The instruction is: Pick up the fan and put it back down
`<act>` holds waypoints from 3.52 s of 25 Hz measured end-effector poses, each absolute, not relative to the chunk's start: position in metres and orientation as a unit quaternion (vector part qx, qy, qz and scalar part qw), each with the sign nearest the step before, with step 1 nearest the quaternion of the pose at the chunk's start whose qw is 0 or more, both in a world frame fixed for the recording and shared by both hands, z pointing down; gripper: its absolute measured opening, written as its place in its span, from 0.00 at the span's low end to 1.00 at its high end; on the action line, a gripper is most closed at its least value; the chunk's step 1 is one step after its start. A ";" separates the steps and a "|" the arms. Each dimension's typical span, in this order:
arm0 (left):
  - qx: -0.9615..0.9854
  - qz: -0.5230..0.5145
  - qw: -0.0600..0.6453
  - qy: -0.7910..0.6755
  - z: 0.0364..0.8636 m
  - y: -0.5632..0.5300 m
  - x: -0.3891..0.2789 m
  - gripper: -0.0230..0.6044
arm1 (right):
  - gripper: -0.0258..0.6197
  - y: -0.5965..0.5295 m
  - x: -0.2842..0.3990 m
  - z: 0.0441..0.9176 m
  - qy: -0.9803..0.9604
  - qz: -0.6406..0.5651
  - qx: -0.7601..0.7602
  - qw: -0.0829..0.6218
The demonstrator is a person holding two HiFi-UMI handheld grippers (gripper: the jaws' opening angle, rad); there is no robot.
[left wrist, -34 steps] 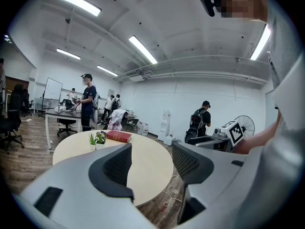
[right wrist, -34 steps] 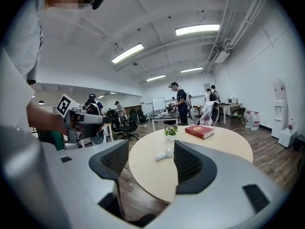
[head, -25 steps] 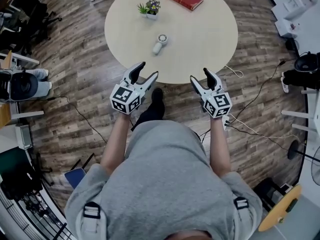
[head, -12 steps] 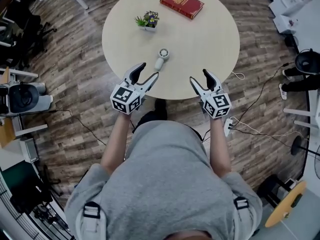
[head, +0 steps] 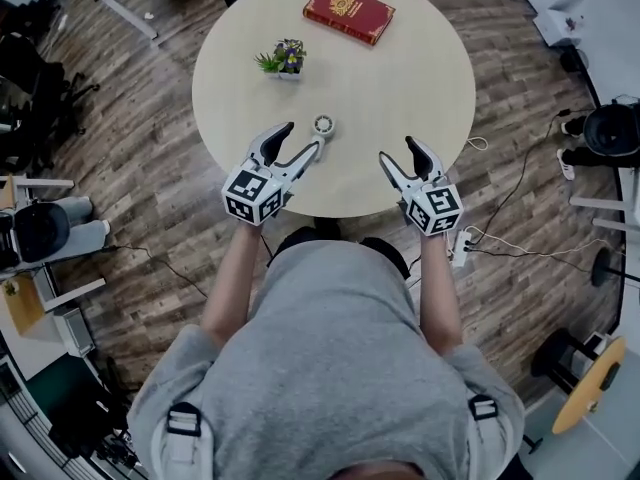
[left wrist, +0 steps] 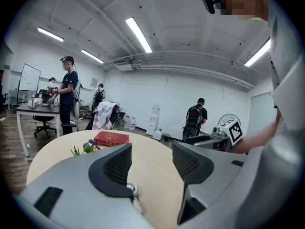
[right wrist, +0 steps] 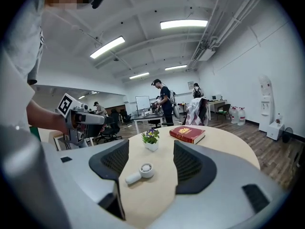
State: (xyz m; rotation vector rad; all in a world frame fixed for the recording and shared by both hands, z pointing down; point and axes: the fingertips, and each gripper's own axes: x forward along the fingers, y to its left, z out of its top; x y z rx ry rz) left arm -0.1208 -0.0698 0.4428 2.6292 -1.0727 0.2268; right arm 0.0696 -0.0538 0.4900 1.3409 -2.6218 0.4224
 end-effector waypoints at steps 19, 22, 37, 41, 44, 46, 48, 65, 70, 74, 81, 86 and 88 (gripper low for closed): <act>0.905 0.109 0.180 -0.368 0.487 -0.120 -0.110 0.47 | 0.51 -0.102 0.076 0.525 -0.875 0.173 0.441 0.098; 0.902 0.115 0.189 -0.371 0.497 -0.128 -0.110 0.47 | 0.51 -0.116 0.078 0.533 -0.876 0.181 0.436 0.098; 0.892 0.149 0.226 -0.363 0.555 -0.154 -0.093 0.47 | 0.51 -0.137 0.082 0.596 -0.875 0.232 0.404 0.129; 0.888 0.165 0.237 -0.356 0.582 -0.157 -0.087 0.48 | 0.51 -0.145 0.082 0.611 -0.876 0.241 0.397 0.134; 0.884 0.178 0.245 -0.355 0.601 -0.160 -0.086 0.49 | 0.51 -0.148 0.081 0.620 -0.876 0.244 0.392 0.137; 0.881 0.185 0.248 -0.357 0.611 -0.163 -0.085 0.51 | 0.51 -0.149 0.080 0.626 -0.876 0.249 0.389 0.138; 0.878 0.189 0.251 -0.361 0.618 -0.167 -0.085 0.52 | 0.51 -0.148 0.080 0.633 -0.876 0.257 0.384 0.140; 0.862 0.276 0.238 -0.352 0.697 -0.174 -0.076 0.63 | 0.51 -0.155 0.062 0.663 -0.886 0.277 0.338 0.154; 0.855 0.297 0.240 -0.349 0.714 -0.174 -0.073 0.64 | 0.51 -0.154 0.064 0.668 -0.887 0.280 0.331 0.158; 0.848 0.307 0.251 -0.351 0.726 -0.176 -0.074 0.64 | 0.50 -0.156 0.063 0.671 -0.887 0.286 0.327 0.157; 0.842 0.312 0.263 -0.354 0.736 -0.176 -0.072 0.64 | 0.50 -0.158 0.066 0.675 -0.886 0.292 0.324 0.156; 0.835 0.323 0.268 -0.355 0.741 -0.176 -0.072 0.64 | 0.50 -0.158 0.068 0.676 -0.886 0.295 0.323 0.156; 0.834 0.332 0.268 -0.350 0.744 -0.175 -0.071 0.64 | 0.50 -0.158 0.068 0.676 -0.886 0.295 0.322 0.156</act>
